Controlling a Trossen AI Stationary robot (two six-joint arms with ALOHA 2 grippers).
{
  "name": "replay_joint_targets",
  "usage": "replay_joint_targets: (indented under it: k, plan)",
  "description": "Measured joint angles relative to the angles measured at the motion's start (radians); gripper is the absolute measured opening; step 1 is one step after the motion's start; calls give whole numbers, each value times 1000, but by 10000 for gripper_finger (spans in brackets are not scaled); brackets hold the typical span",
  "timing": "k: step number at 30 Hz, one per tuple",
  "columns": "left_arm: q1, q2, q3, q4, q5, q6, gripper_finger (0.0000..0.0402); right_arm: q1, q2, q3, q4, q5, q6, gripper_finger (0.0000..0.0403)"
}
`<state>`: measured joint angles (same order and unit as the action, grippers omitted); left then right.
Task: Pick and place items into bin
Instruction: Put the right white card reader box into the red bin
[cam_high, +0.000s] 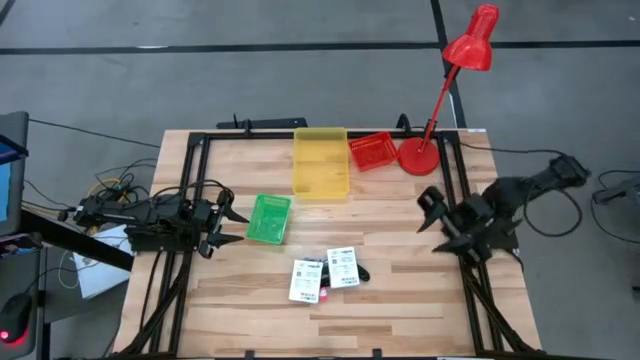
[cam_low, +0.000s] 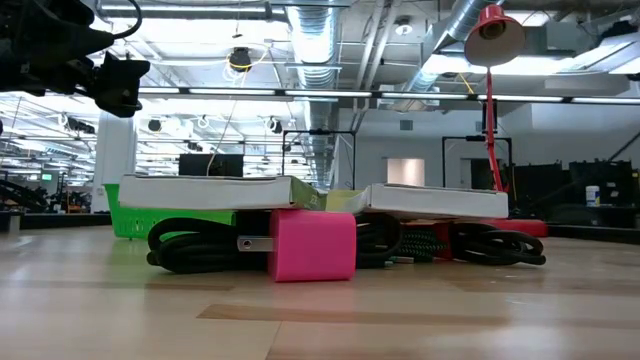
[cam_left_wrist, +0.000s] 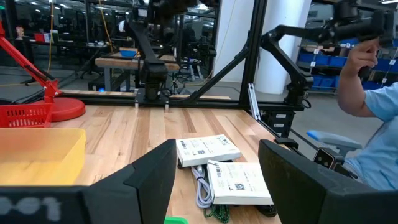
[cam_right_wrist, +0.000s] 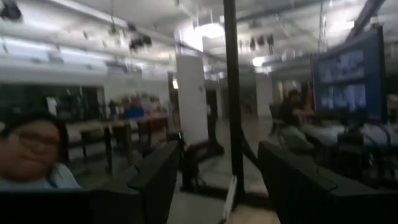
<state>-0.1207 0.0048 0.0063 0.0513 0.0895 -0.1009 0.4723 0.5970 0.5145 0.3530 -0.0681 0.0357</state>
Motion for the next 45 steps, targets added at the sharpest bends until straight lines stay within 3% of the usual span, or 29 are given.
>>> replay_joint_targets:
  k: [10, 16, 24, 29, 37, 45]
  plan:
    - [0, 0, 0, 0, 0, 0, 222, 294, 104, 87, -263, 430, -36, 216]
    - [0, 0, 0, 0, 0, 0, 222, 405, 107, 87, -384, 672, 217, 216]
    - [0, 0, 0, 0, 0, 0, 222, 425, 208, 88, -608, 726, 759, 216]
    - [0, 0, 0, 0, 0, 0, 222, 425, 335, 88, -623, 724, 922, 216]
    - [0, 0, 0, 0, 0, 0, 222, 475, 492, 88, -600, 726, 756, 216]
    - [0, 0, 0, 0, 0, 0, 222, 538, 638, 88, -599, 855, 321, 216]
